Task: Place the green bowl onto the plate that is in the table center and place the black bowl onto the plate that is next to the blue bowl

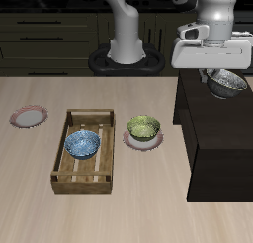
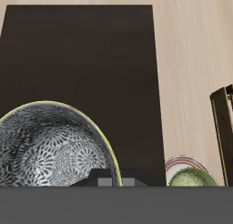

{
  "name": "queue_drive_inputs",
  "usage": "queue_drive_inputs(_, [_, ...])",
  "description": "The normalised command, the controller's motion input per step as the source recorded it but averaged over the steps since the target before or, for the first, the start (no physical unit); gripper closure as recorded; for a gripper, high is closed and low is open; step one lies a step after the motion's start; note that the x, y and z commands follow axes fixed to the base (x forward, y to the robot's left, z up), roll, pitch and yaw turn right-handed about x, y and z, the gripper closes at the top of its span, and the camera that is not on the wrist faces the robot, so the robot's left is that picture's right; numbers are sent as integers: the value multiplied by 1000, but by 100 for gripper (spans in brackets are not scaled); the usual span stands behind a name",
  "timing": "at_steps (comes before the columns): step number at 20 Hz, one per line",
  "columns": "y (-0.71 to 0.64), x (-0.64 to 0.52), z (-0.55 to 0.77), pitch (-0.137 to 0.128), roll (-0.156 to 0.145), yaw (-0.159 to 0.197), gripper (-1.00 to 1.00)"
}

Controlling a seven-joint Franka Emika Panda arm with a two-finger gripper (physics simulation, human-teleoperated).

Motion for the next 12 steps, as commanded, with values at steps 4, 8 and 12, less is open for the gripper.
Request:
queue_drive_inputs(4, [-436,-205,82,-31,11,52,100])
queue_drive_inputs(8, [-372,-294,59,-59,33,71,100])
queue_drive_inputs(12, [-323,-342,-38,-24,39,50,100])
